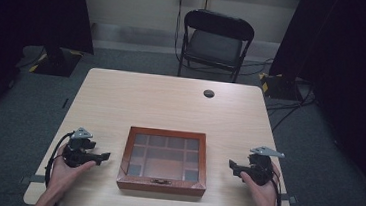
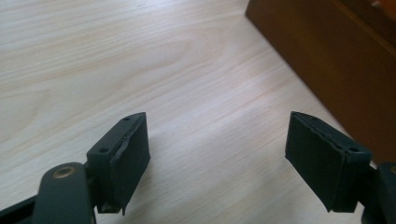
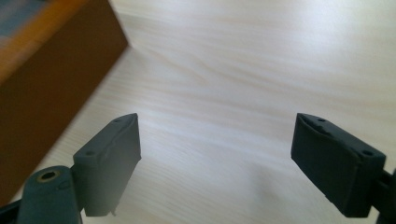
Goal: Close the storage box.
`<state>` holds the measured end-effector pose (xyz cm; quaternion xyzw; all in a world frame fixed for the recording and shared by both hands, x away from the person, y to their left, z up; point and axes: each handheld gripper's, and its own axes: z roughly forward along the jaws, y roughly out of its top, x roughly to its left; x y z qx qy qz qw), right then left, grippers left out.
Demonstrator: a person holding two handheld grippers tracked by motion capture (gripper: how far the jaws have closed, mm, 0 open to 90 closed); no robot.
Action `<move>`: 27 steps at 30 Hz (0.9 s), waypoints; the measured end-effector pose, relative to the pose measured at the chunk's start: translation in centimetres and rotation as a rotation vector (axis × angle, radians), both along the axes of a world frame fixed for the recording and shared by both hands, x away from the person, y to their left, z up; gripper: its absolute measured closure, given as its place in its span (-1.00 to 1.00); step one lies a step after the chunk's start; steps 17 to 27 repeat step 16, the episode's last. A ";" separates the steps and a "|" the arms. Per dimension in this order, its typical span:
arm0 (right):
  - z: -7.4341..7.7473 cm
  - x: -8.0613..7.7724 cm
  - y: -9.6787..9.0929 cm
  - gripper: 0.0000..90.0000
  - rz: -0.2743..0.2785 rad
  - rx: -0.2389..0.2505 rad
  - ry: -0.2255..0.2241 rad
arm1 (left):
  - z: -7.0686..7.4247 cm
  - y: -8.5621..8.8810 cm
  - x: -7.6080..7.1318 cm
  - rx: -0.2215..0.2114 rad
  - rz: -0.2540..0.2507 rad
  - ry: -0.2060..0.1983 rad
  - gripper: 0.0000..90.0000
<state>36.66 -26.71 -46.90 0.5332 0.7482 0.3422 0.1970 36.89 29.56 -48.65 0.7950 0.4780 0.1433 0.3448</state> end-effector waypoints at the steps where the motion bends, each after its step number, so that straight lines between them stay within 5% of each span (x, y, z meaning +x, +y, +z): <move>1: -0.4 -0.1 -0.2 -0.66 -0.016 -0.017 0.012 | -0.2 0.0 0.0 0.008 0.002 0.011 -0.52; 7: -2.2 -0.5 -0.8 -0.68 -0.071 -0.090 0.045 | -0.8 -0.1 0.0 0.088 0.012 -0.059 -0.52; 14: -3.1 -0.8 -0.9 -0.85 -0.100 -0.075 -0.027 | -1.4 0.1 -0.1 0.057 0.043 -0.097 -0.67; 27: -3.2 -0.7 -0.9 -0.85 -0.099 -0.073 -0.027 | -1.6 0.2 0.0 0.053 0.031 -0.109 -0.72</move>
